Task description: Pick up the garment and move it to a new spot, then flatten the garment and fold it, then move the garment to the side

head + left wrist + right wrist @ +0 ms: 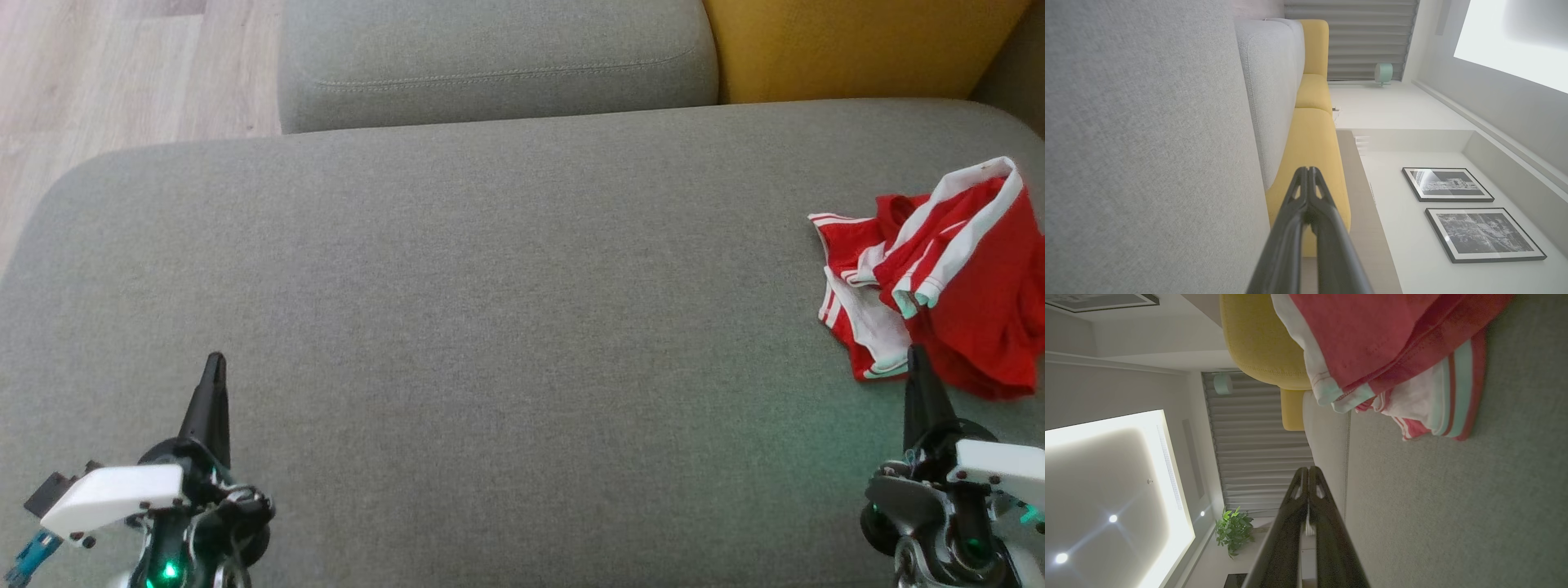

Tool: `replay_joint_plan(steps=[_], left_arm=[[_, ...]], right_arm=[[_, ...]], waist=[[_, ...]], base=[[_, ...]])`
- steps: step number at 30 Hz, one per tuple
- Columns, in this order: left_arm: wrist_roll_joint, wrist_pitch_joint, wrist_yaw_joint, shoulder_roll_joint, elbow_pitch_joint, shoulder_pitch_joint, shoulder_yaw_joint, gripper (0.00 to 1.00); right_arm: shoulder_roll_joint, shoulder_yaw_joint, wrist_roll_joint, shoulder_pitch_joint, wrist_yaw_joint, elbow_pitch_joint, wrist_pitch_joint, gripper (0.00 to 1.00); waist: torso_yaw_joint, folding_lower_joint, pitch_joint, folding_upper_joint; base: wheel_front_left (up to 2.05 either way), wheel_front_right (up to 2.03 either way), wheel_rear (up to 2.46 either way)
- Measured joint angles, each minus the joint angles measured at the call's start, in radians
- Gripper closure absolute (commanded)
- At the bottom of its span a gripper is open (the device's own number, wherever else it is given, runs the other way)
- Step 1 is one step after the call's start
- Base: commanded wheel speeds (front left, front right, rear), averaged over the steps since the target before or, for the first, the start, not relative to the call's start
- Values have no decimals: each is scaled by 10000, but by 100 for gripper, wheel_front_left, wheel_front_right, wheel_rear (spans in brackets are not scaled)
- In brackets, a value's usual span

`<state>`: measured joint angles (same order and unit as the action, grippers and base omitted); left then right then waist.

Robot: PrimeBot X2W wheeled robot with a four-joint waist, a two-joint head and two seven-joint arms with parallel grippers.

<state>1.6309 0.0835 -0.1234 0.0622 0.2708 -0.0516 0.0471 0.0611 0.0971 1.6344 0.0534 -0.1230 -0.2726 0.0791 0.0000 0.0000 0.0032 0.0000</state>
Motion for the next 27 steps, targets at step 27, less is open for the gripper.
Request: replay_joint_plan(steps=[27], left_arm=[[-2,90,0,-40,0,0,50,100]], right_arm=[[-8,82,-4,0,0,-4,40,100]], waist=[[0,0,0,0]], base=[[0,0,0]])
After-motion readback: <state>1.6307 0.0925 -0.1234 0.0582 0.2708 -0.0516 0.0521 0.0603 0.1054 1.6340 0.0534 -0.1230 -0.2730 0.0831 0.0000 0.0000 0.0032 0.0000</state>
